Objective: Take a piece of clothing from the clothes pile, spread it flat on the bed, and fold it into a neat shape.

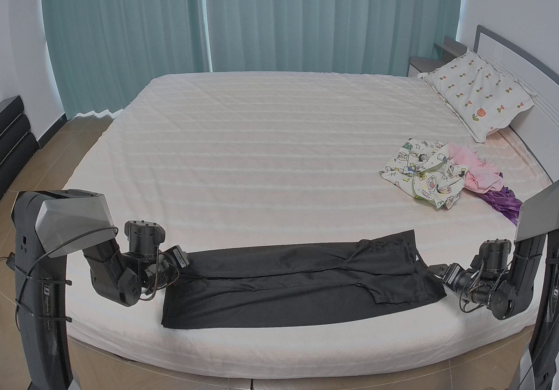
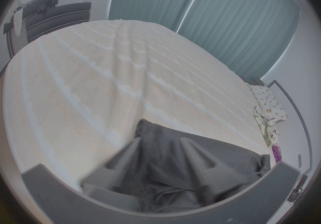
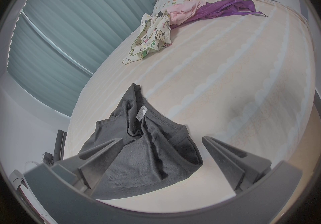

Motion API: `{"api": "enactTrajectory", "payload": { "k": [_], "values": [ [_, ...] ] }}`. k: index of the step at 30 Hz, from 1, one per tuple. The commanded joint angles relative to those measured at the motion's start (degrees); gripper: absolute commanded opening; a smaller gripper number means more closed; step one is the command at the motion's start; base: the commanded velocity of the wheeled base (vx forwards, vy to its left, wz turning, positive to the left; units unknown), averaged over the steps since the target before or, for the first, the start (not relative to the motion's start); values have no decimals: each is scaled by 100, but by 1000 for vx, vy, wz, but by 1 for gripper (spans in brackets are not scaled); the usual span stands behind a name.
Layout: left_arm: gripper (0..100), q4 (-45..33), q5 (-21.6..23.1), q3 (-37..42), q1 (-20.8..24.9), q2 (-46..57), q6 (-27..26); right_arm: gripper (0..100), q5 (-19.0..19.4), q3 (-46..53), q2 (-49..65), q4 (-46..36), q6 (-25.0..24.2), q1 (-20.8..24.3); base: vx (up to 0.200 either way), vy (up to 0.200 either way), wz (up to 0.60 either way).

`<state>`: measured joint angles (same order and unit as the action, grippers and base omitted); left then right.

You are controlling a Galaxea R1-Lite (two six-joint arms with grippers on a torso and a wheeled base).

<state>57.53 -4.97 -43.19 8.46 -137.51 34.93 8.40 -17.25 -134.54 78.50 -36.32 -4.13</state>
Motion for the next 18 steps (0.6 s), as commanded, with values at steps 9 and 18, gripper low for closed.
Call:
{"api": "enactTrajectory", "payload": {
  "k": [9, 18],
  "values": [
    [0, 92, -197, -119, -248, -39, 419, 100, 4, 11, -20, -10, 2, 0, 0, 0, 0],
    [0, 110, -197, -102, -275, -74, 445, 100, -5, 20, -29, -10, 2, 70, 0, 0, 0]
  ]
}}
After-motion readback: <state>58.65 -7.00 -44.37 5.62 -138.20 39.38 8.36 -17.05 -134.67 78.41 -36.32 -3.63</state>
